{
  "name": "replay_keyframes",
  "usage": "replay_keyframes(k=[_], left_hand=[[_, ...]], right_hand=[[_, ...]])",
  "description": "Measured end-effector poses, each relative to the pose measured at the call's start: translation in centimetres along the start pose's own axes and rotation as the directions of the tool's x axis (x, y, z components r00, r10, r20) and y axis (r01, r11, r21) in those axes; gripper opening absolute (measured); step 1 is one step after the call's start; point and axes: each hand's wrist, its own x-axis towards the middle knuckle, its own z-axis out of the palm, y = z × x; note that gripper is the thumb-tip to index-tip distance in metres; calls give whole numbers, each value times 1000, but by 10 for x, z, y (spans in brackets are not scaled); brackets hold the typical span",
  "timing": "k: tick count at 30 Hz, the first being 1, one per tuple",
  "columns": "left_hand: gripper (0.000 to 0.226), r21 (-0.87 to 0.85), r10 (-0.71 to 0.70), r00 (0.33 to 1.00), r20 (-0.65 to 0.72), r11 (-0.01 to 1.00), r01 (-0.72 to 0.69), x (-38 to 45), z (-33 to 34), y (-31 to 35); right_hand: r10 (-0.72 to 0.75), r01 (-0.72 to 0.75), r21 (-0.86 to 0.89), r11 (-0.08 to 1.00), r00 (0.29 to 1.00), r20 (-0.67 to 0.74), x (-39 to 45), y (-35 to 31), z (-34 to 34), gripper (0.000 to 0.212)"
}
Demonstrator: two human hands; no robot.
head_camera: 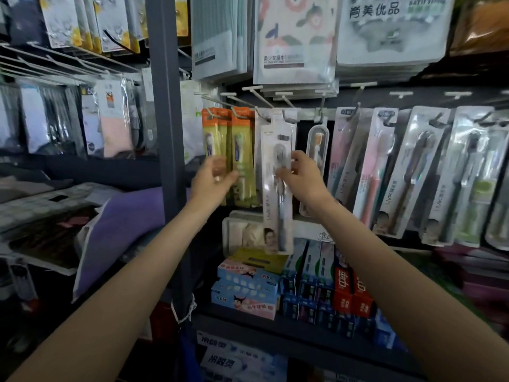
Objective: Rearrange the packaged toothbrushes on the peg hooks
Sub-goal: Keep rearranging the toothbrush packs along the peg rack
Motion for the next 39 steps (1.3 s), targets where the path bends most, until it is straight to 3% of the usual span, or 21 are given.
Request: replay_keyframes(k=[4,8,11,16,21,30,32,35,39], left_hand=[[57,97,-30,988,-151,994,44,30,0,-16],[80,55,-153,976,-154,985,163,51,9,-20],[80,16,-187,973,-139,982,191,63,16,-25],[44,133,-51,959,-279,987,91,67,22,-36],[50,180,40,935,-353,983,26,60,20,-35],[62,290,89,950,-301,957,2,50,24,-32],[68,310,107,944,-311,951,-6,42,24,-31],[54,375,220,902,-371,924,-71,26,30,-26],[44,346,291,901,-322,922,-174,13,51,-9]], right_hand=[[0,2,-51,999,999,49,5,11,-9,43],[-8,10,-42,999,998,66,10,19,-16,39],[-6,9,-48,999,997,76,14,22,-23,37],[-22,23,-16,1000,996,87,16,25,-28,29],[-17,16,10,1000,993,113,17,27,-28,29],[6,-7,10,1000,993,115,14,25,-30,30],[17,-18,8,1000,997,82,12,27,-34,33],[15,-15,16,1000,1000,8,5,29,-44,36],[-11,15,26,1000,992,-129,-8,30,-63,40]])
